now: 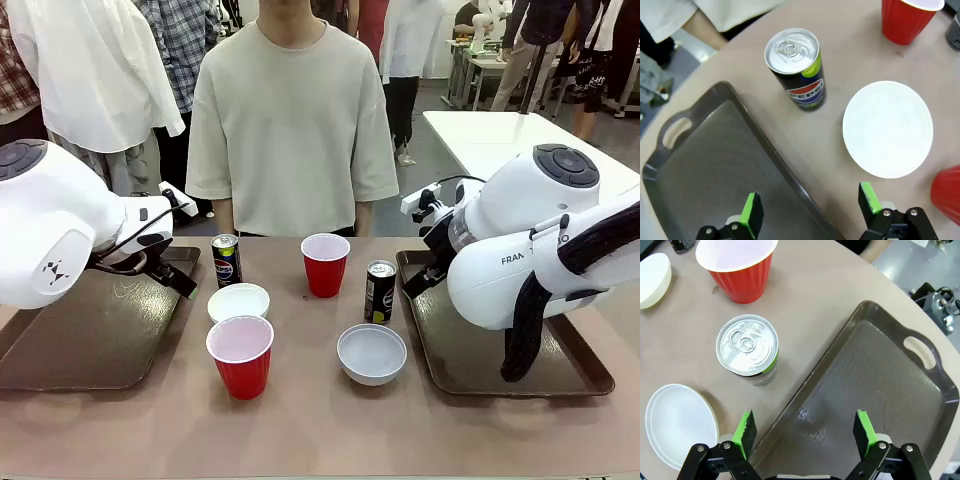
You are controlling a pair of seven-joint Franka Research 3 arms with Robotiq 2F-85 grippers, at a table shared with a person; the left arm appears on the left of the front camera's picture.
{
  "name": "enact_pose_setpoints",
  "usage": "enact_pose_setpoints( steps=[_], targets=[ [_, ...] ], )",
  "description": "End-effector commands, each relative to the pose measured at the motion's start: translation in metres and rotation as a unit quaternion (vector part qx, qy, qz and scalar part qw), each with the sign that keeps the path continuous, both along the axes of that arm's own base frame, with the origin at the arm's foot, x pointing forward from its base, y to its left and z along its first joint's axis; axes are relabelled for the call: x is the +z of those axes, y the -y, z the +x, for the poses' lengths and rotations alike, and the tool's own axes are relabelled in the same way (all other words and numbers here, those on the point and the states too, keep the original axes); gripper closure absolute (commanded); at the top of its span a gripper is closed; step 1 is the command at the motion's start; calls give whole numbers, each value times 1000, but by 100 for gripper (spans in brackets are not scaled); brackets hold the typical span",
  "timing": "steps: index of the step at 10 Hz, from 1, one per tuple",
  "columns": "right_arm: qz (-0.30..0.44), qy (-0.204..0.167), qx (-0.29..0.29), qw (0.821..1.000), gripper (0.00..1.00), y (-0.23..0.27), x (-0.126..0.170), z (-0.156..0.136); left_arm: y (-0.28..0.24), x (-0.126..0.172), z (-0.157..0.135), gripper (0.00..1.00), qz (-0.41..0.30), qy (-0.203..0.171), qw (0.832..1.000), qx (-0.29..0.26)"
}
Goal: Prepare tableware on both trays.
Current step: Pick up a Picnic Bowl from the table and place it on a Handle tray.
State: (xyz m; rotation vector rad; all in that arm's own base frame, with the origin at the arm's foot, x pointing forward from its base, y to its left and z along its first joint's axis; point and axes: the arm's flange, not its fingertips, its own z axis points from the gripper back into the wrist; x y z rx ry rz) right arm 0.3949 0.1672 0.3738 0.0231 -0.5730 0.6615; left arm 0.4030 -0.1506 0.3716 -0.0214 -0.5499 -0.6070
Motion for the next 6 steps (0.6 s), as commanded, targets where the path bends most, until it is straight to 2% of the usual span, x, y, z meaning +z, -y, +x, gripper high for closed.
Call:
enact_pose_setpoints(
  steps=[1, 6],
  targets=[
    [0, 0, 0, 1000, 0, 0, 0, 0, 0, 0, 0, 0, 0, 0, 1000, 0],
    [0, 0, 0, 1000, 0, 0, 0, 0, 0, 0, 0, 0, 0, 0, 1000, 0]
  ],
)
